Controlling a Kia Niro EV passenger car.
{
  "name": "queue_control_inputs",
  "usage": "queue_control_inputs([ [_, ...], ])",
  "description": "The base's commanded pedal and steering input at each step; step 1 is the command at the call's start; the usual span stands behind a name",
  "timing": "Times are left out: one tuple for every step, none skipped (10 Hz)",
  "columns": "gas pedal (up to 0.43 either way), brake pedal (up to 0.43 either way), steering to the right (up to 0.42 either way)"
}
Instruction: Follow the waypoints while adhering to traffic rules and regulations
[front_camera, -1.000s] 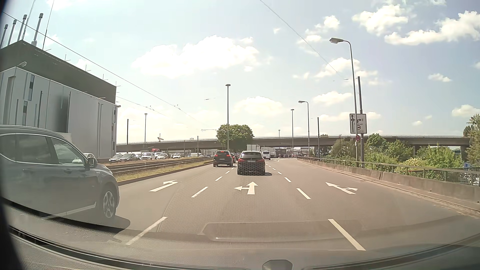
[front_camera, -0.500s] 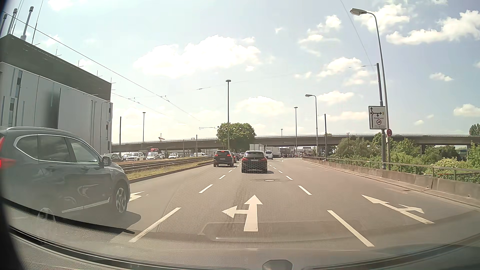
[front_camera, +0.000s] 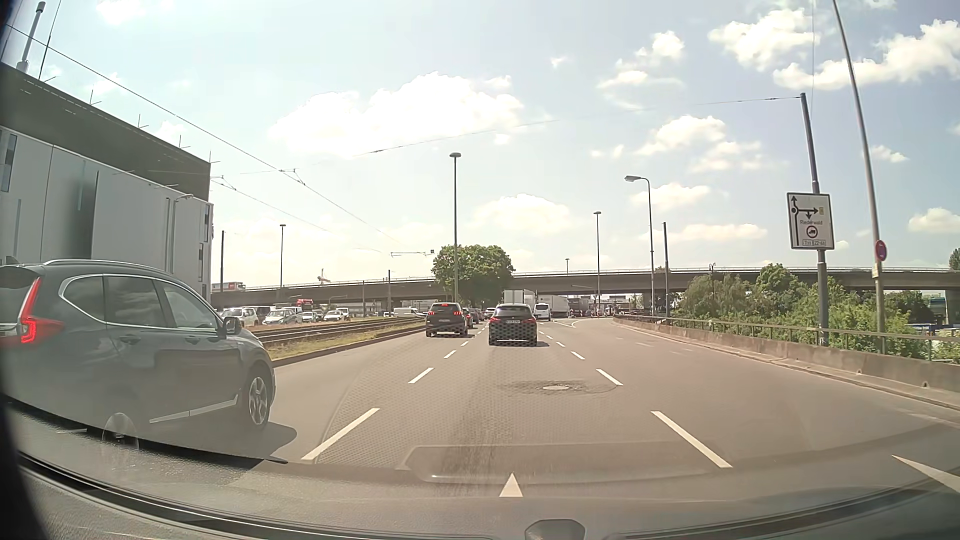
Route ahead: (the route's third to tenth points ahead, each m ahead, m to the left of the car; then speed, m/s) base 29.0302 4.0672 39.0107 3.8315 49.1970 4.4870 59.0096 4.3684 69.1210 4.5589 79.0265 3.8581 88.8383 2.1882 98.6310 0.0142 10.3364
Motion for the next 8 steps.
queue_control_inputs([
  [0.138,0.030,-0.002],
  [0.138,0.030,-0.001],
  [0.138,0.030,0.000],
  [0.138,0.030,0.001],
  [0.138,0.030,0.001],
  [0.150,0.030,0.001],
  [0.150,0.030,0.001],
  [0.150,0.030,0.000],
])
